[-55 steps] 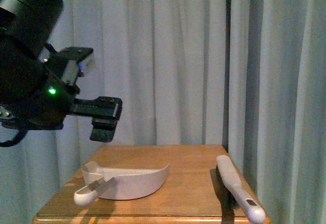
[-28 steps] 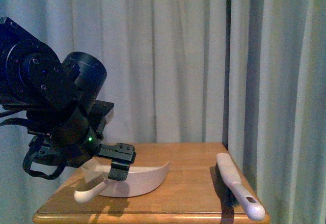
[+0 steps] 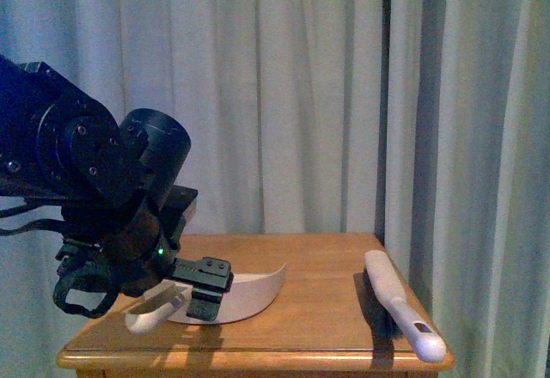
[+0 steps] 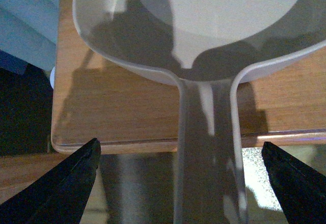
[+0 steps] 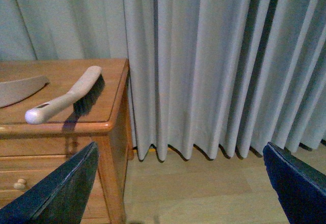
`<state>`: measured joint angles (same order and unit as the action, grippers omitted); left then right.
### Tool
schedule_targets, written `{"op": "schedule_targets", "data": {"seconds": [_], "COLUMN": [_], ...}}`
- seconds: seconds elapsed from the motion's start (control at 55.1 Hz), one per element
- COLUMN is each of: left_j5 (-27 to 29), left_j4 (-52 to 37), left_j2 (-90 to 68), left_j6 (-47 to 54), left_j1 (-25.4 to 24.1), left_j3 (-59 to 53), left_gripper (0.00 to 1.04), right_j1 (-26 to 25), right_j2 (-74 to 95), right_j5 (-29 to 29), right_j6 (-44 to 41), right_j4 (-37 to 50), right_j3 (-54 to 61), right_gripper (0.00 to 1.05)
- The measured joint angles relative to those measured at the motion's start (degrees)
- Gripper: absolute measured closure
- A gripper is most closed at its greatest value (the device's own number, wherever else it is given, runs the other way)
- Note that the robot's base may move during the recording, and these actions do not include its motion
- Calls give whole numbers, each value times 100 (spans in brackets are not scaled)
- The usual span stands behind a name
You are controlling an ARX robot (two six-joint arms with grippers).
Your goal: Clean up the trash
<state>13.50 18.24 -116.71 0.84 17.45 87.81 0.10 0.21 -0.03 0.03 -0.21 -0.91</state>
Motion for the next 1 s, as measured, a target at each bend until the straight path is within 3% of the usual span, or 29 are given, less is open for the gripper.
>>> {"op": "schedule_targets", "data": {"seconds": [0.49, 0.889, 0.998], "left_j5": [-26, -105, -122], "left_j4": [-153, -350, -407], "left_j2": [-83, -83, -83], "left_j6": [96, 273, 306], "left_j1": [39, 55, 55], "left_j3": [-190, -278, -291], "left_gripper": [9, 72, 77], "right_j1": [0, 0, 0], "right_j2": [0, 0, 0], "right_j5": [0, 0, 0], "right_j6": [-2, -2, -2], "right_j4": [0, 0, 0], "right_j3": [0, 0, 0], "right_gripper": [7, 7, 7]}}
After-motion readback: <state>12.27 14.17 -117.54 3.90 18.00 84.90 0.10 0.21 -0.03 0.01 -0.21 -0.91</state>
